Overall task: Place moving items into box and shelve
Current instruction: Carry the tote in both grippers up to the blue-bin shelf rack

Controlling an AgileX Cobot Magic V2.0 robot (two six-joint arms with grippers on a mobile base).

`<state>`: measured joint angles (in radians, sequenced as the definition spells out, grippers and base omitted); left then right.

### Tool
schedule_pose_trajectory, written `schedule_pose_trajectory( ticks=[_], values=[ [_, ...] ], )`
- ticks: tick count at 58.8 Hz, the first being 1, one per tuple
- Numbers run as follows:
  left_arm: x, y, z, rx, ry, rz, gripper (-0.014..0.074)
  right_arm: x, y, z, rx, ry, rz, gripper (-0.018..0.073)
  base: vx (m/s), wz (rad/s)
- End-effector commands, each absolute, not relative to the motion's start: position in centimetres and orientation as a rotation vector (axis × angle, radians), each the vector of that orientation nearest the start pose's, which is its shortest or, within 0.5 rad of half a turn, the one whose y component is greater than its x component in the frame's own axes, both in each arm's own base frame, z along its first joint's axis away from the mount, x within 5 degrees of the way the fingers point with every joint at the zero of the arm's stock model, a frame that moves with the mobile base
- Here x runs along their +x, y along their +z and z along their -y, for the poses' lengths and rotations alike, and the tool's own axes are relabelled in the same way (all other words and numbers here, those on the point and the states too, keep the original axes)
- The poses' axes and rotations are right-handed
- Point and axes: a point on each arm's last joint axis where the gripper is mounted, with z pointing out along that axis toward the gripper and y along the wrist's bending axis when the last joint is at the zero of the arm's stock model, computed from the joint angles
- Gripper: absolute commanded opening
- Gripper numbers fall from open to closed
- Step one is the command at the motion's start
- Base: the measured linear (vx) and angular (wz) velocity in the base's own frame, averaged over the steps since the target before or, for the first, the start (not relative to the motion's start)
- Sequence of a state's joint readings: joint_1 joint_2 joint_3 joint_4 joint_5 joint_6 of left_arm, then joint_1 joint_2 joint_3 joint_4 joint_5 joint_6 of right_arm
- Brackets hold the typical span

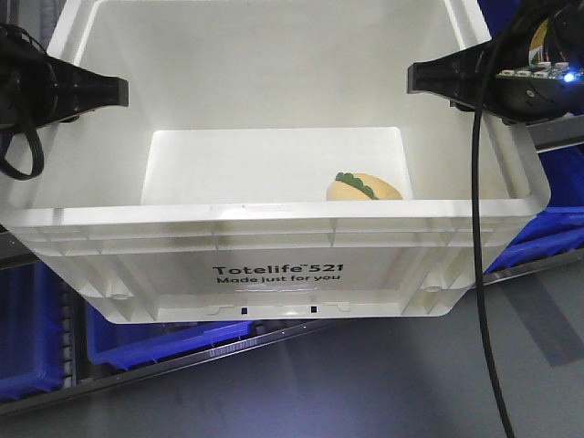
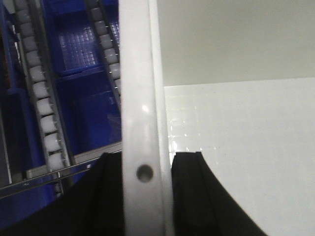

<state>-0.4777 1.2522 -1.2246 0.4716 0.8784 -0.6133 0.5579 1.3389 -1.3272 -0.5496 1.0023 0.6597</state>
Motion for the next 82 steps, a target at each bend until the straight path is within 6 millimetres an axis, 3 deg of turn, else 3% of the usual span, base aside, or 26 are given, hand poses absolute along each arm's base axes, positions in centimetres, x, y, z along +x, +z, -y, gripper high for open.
schedule_pose_trajectory(
  ticks=[1,45,82],
  values=[
    [23.93,41.48,8.81,0.072,-0.023,-2.079,0.004,25.21,41.72,-10.64,-0.084,-0.097,-2.13,0.0039,0.09,0.4],
    [23.93,41.48,8.81,0.072,-0.023,-2.079,0.004,25.21,41.72,-10.64,-0.084,-0.097,-2.13,0.0039,0.09,0.34],
    [23.93,41.48,8.81,0.072,-0.023,-2.079,0.004,25.21,41.72,-10.64,-0.084,-0.097,-2.13,0.0039,0.11,0.08]
  ],
)
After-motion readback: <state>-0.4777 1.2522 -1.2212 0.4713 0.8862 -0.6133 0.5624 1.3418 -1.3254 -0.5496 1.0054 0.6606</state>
